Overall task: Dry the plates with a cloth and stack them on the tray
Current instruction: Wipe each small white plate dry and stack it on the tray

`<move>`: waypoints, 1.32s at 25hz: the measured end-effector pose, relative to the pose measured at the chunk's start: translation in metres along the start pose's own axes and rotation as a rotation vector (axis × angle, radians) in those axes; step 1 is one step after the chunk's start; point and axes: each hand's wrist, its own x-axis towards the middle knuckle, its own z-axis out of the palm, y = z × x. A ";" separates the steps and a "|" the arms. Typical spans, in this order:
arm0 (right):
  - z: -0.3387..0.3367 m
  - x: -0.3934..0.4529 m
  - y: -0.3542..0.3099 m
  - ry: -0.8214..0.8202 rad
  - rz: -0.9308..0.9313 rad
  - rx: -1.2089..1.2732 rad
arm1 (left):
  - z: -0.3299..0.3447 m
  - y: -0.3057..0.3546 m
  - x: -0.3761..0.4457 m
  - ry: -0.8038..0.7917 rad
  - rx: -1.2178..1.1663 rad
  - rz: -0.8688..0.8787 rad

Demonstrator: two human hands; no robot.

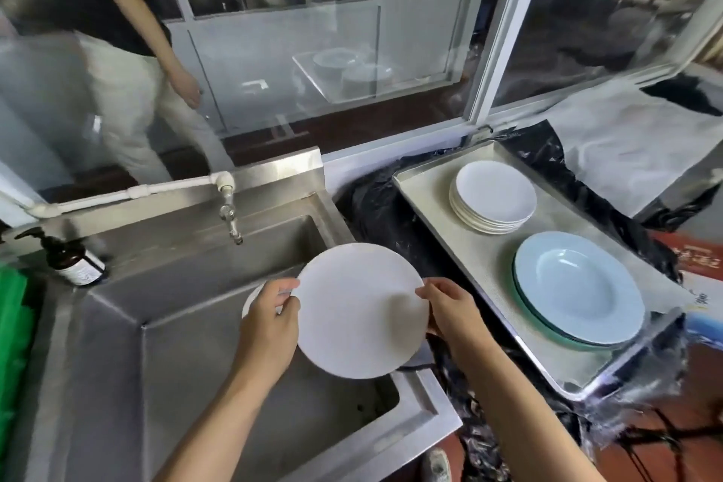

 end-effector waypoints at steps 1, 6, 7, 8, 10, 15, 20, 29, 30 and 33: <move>-0.014 0.008 -0.003 0.007 0.007 0.027 | 0.016 0.007 0.001 -0.003 -0.002 0.000; -0.090 0.060 -0.021 0.064 0.010 0.067 | 0.101 0.044 0.021 -0.044 -0.025 0.008; -0.107 0.072 -0.024 0.064 0.004 0.079 | 0.120 0.053 0.026 -0.053 -0.027 0.011; -0.122 0.084 -0.027 0.070 -0.002 0.084 | 0.136 0.059 0.031 -0.058 -0.032 0.013; -0.148 0.105 -0.030 0.109 -0.019 0.060 | 0.167 0.073 0.040 -0.073 -0.040 0.006; -0.190 0.158 -0.032 0.243 -0.064 0.023 | 0.251 0.105 0.066 -0.074 0.017 0.002; -0.215 0.221 -0.039 0.294 -0.019 0.062 | 0.308 0.128 0.107 -0.121 0.008 -0.044; -0.240 0.328 -0.062 0.316 0.005 0.037 | 0.375 0.158 0.177 -0.170 -0.081 -0.123; -0.241 0.336 -0.064 0.320 0.006 0.029 | 0.382 0.161 0.183 -0.165 -0.089 -0.128; -0.244 0.355 -0.068 0.352 0.008 0.006 | 0.398 0.165 0.200 -0.146 -0.094 -0.127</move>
